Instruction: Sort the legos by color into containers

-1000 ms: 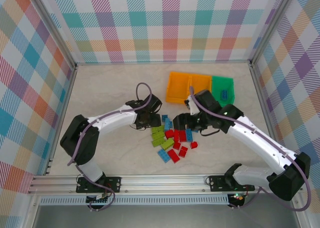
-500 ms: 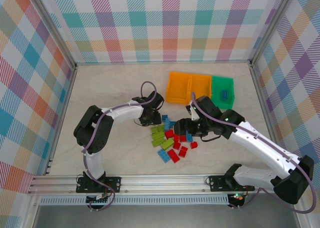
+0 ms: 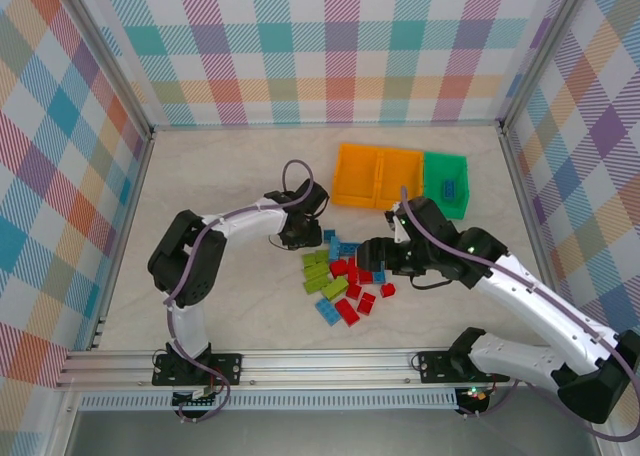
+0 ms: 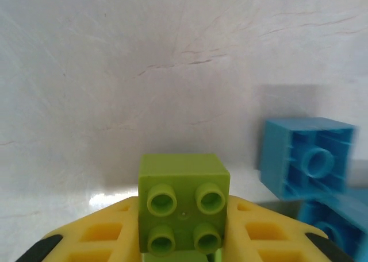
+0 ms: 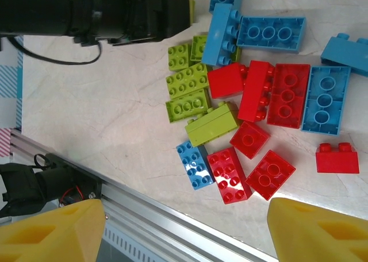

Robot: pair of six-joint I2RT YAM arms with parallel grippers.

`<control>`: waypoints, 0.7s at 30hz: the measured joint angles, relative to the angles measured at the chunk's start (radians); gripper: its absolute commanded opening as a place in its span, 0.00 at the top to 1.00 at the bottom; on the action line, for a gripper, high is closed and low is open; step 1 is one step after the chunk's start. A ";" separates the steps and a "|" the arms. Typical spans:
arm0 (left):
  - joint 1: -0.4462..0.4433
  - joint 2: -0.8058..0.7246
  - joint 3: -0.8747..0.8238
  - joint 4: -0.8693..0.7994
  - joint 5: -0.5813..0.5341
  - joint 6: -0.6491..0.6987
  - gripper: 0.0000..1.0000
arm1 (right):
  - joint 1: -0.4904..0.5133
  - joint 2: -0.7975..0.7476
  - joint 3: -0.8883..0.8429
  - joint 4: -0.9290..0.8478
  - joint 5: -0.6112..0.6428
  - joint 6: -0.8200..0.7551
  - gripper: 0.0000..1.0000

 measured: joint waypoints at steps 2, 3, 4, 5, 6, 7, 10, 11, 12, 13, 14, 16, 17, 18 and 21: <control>-0.009 -0.049 0.042 -0.021 -0.001 0.002 0.75 | 0.000 -0.017 0.000 0.000 0.024 0.010 0.24; -0.013 -0.064 0.069 -0.025 -0.002 0.005 0.75 | 0.000 -0.025 0.000 0.001 0.035 0.013 0.23; -0.019 -0.077 0.111 -0.023 -0.006 0.011 0.75 | 0.000 -0.037 -0.002 0.003 0.050 0.018 0.23; -0.026 -0.082 0.158 -0.017 -0.008 0.019 0.76 | 0.000 -0.048 -0.005 0.006 0.065 0.023 0.23; -0.032 -0.080 0.197 -0.008 -0.011 0.024 0.76 | 0.000 -0.058 -0.010 0.010 0.077 0.030 0.23; -0.040 -0.069 0.245 0.000 -0.015 0.032 0.76 | 0.000 -0.070 -0.016 0.015 0.089 0.034 0.22; -0.047 0.011 0.396 0.017 -0.028 0.062 0.76 | 0.000 -0.093 -0.026 0.021 0.113 0.048 0.22; -0.048 0.056 0.453 0.021 -0.035 0.076 0.76 | 0.000 -0.100 -0.029 0.022 0.118 0.056 0.22; -0.048 0.098 0.501 0.023 -0.043 0.087 0.76 | 0.000 -0.106 -0.030 0.023 0.122 0.060 0.22; -0.048 0.152 0.557 0.026 -0.054 0.103 0.75 | 0.000 -0.114 -0.033 0.023 0.126 0.067 0.22; -0.048 0.197 0.601 0.024 -0.063 0.114 0.75 | 0.000 -0.122 -0.036 0.023 0.129 0.071 0.22; -0.045 0.306 0.707 0.013 -0.080 0.140 0.72 | 0.000 -0.146 -0.047 0.024 0.135 0.086 0.22; -0.043 0.354 0.758 0.004 -0.084 0.151 0.69 | 0.000 -0.156 -0.051 0.023 0.137 0.089 0.22; -0.042 0.401 0.808 -0.006 -0.088 0.159 0.64 | 0.000 -0.168 -0.056 0.022 0.141 0.095 0.22; -0.037 0.502 0.923 -0.041 -0.100 0.187 0.45 | 0.000 -0.192 -0.062 0.021 0.148 0.108 0.22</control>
